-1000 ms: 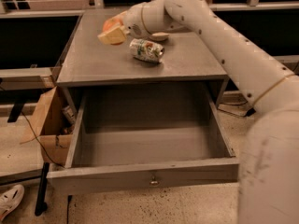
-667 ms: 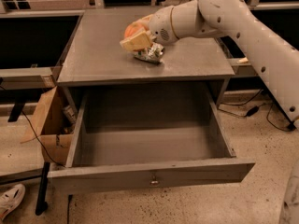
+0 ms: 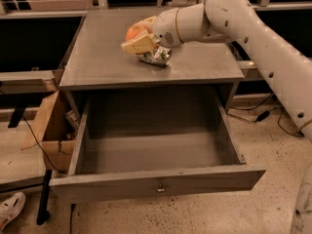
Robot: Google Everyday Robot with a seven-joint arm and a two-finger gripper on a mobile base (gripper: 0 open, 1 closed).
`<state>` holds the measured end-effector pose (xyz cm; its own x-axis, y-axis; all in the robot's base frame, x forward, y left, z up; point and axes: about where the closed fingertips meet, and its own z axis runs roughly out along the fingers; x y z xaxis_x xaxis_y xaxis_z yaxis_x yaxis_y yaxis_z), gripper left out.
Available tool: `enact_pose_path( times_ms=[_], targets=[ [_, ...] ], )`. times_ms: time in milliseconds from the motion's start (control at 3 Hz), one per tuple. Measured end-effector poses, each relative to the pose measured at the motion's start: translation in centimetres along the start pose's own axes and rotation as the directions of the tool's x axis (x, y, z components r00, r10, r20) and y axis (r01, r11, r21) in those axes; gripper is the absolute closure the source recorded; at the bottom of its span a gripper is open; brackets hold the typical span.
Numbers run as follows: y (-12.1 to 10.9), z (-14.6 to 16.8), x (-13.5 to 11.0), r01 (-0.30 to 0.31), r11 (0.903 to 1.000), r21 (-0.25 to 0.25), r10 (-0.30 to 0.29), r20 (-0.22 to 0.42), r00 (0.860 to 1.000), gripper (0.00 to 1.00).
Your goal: Place orange into top drawer
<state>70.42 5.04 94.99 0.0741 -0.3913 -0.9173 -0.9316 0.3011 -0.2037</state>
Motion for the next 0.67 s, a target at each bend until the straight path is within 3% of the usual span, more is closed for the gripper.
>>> enact_pose_path(
  times_ms=[333,667],
  targets=[
    [2.7,-0.2,-0.7,0.035,0.9986,-0.039,-0.031,0.086,0.996,1.00],
    [8.8,-0.1,-0.5,0.144,0.9804,-0.134,-0.125,0.146,0.981,1.00]
  ],
)
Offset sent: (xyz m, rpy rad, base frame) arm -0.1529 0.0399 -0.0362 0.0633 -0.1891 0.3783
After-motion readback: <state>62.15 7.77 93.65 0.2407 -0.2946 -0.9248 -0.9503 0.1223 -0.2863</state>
